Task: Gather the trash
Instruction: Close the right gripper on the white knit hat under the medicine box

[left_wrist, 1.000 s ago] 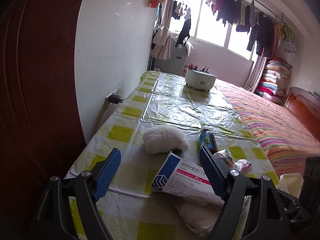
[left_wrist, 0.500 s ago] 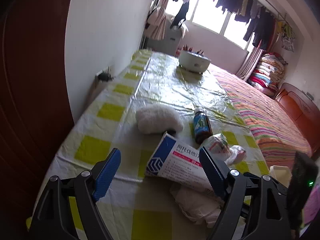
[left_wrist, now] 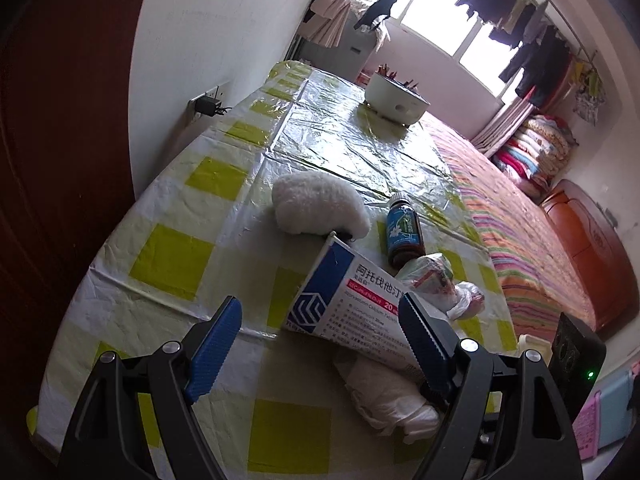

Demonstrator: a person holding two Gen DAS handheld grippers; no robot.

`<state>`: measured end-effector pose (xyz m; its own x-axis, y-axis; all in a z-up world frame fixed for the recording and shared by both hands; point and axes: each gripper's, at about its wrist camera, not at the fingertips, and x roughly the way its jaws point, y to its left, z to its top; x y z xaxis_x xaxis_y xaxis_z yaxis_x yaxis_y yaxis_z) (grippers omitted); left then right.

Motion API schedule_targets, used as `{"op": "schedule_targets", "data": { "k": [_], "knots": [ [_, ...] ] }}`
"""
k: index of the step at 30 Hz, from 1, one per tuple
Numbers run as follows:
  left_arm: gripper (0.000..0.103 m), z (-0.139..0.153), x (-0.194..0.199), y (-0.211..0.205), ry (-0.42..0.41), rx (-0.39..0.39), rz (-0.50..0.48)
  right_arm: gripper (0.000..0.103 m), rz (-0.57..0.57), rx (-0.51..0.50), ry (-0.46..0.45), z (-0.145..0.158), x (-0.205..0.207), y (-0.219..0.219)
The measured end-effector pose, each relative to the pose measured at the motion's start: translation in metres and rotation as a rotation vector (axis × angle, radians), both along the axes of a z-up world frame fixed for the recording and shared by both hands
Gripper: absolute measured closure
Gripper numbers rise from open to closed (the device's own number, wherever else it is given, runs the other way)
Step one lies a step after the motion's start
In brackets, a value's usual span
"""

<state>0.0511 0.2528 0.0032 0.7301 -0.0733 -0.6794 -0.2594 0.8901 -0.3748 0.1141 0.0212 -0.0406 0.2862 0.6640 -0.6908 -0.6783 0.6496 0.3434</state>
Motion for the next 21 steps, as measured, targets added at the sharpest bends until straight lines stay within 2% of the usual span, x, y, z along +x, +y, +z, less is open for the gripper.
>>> {"op": "schedule_targets", "data": {
  "k": [5,9,11,14,17,19,21],
  "knots": [
    [0.025,0.003,0.002,-0.006,0.003,0.056,-0.012,0.042,-0.006,0.084,0.031,0.006,-0.004,-0.012],
    [0.025,0.002,0.004,-0.008,0.012,0.053,-0.026,0.042,-0.002,0.258,0.178,0.004,0.005,-0.035],
    [0.025,0.001,0.006,-0.009,0.017,0.052,-0.027,0.042,-0.027,0.309,0.249,-0.003,0.011,-0.044],
    [0.025,-0.001,0.009,-0.013,0.033,0.058,-0.035,0.04,-0.055,0.311,0.286,-0.01,0.017,-0.051],
    [0.025,-0.001,0.011,-0.017,0.036,0.075,-0.041,0.034,-0.052,0.28,0.267,-0.009,0.013,-0.052],
    [0.025,-0.002,0.012,-0.02,0.042,0.087,-0.044,0.026,-0.043,0.264,0.263,-0.008,0.01,-0.049],
    [0.025,-0.003,0.013,-0.023,0.048,0.095,-0.051,0.025,-0.017,0.243,0.242,-0.004,0.006,-0.044]
  ]
}}
